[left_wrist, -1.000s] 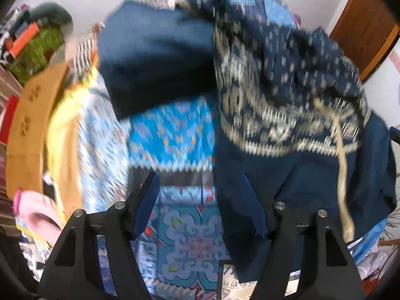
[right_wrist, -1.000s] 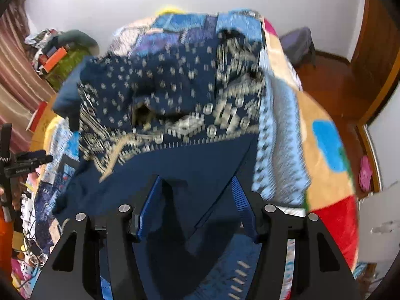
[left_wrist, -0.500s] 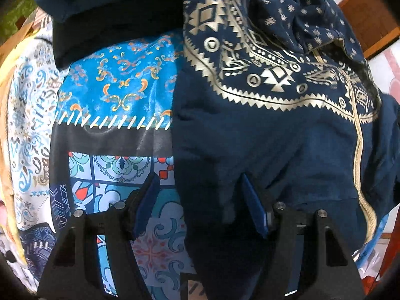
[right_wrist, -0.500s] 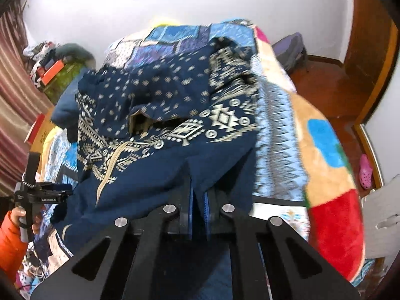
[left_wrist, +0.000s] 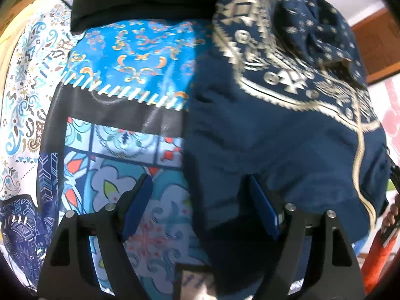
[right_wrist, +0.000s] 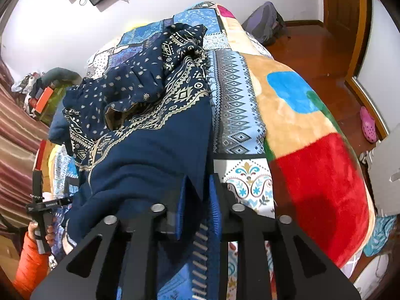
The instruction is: Fold large clothes
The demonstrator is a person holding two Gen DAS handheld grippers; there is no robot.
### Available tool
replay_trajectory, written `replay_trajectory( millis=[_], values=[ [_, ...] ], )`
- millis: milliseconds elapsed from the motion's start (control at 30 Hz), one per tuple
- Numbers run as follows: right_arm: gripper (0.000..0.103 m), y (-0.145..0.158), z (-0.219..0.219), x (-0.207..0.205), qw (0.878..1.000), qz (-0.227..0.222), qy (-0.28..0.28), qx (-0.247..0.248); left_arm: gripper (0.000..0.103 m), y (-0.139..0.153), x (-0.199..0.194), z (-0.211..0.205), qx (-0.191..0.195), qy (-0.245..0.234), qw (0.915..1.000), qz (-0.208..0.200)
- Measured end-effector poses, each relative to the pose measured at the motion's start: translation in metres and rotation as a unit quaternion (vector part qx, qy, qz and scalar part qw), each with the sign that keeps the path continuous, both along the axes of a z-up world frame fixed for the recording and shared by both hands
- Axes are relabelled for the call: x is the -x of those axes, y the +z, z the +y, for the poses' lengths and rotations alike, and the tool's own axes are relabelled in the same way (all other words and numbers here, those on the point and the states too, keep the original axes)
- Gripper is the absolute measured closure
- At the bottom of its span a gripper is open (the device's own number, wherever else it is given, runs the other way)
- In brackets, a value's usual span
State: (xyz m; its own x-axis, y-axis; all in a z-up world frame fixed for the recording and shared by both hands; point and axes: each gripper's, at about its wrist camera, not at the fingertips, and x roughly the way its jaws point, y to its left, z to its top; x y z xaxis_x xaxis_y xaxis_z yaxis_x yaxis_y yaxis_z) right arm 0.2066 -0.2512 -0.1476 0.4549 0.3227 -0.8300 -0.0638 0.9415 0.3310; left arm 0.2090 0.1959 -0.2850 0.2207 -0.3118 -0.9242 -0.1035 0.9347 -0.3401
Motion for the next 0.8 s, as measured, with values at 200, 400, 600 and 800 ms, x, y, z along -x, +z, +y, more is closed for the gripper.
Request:
replay_trajectory(
  millis=[200,400,600,800],
  values=[
    [0.057,-0.015,0.002,0.005,0.999,0.036,-0.001,-0.04,0.025,0.006,0.017,-0.025,0.06,-0.01,0.9981,0.007],
    [0.057,-0.025,0.01,0.011,0.997,0.04,-0.001,-0.062,0.028,-0.005,0.039,-0.021,0.101,0.005,0.9948,-0.001],
    [0.073,-0.021,0.017,0.011,0.996,0.031,0.019,-0.084,0.067,0.014,0.049,-0.023,0.091,-0.021,0.9952,-0.029],
    [0.095,-0.004,0.029,0.007,0.995,-0.003,0.036,-0.091,0.096,0.046,0.029,-0.019,0.081,-0.015,0.9941,-0.071]
  ],
)
